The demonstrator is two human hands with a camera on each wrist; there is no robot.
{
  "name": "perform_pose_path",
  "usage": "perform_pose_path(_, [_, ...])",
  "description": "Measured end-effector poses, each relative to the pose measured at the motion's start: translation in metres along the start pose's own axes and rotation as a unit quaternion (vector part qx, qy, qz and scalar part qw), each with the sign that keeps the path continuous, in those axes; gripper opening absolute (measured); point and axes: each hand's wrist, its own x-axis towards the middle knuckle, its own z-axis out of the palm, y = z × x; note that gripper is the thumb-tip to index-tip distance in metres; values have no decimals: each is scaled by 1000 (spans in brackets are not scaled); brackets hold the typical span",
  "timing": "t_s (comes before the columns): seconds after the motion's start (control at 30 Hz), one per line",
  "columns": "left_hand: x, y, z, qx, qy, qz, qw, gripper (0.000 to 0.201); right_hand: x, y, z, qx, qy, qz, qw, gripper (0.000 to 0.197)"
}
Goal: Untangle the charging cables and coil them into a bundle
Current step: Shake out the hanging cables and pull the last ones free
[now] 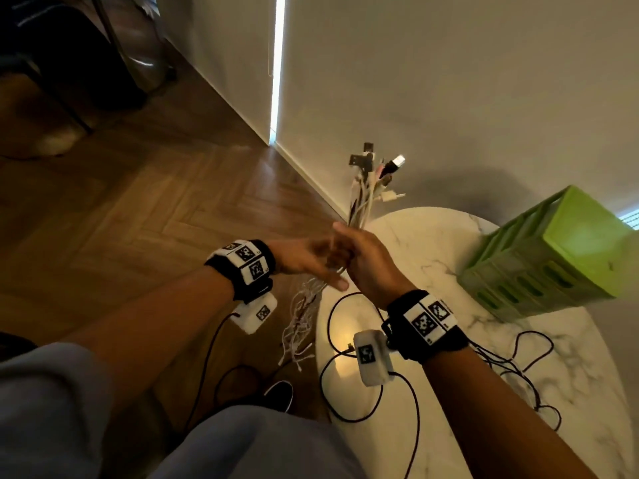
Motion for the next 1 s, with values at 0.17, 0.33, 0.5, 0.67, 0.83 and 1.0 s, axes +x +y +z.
perform_pose_path(0.17, [22, -46, -2, 354, -82, -133, 922, 88, -15, -19, -3, 66, -82, 13, 994, 38])
perform_pose_path(0.33, [30, -54, -47, 365, 341, 68, 864, 27, -23, -25, -2, 33, -42, -77, 996, 40])
perform_pose_path(0.5, [27, -61, -33, 286, 345, 10, 894, 9, -29, -22, 8, -17, 14, -101, 995, 55])
perform_pose_path(0.67, [34, -74, -4, 254, 89, -73, 960, 35, -24, -6, -10, -1, 68, -53, 996, 33])
perform_pose_path(0.83, [29, -47, -6, 145, -54, -96, 983, 97, -33, 7, -31, -56, 59, -47, 996, 27])
perform_pose_path(1.0, [33, 7, 9, -6, -40, 47, 998, 94, -45, 15, -45, -80, 40, -22, 996, 11])
